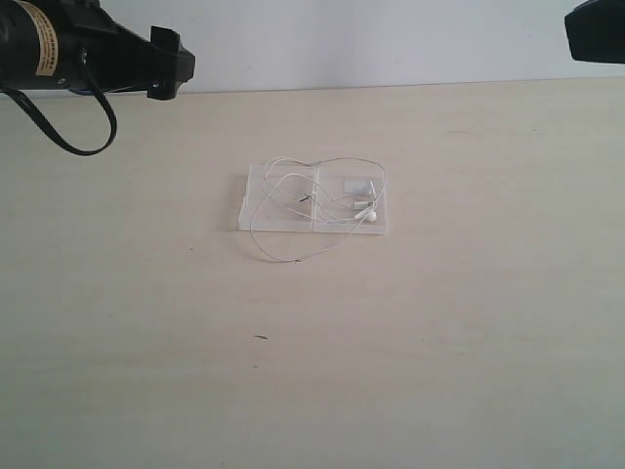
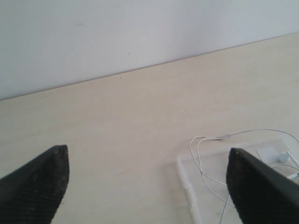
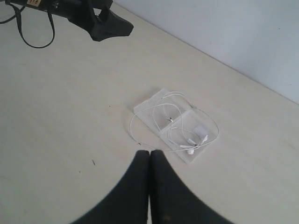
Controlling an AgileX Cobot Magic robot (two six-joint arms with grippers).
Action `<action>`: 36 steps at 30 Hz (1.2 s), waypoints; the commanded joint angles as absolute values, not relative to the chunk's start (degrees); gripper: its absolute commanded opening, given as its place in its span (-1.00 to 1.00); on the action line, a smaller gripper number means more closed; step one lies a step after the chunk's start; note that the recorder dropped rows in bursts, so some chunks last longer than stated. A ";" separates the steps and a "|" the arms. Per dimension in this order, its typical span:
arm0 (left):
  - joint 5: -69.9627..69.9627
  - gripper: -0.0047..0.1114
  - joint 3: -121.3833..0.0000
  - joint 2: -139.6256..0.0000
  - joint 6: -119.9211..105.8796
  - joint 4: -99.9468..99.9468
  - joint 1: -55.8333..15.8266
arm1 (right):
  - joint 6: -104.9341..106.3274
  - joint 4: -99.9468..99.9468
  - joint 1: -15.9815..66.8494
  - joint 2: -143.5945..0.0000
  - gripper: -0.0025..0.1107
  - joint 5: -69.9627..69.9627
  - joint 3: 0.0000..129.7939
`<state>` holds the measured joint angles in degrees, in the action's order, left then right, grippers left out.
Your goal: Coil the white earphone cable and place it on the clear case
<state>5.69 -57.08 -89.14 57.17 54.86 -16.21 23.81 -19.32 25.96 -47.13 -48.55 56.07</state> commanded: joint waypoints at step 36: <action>5.71 0.58 -57.38 -88.74 57.43 54.43 -15.94 | -13.48 2.46 -7.12 -1.37 -0.96 -22.60 12.01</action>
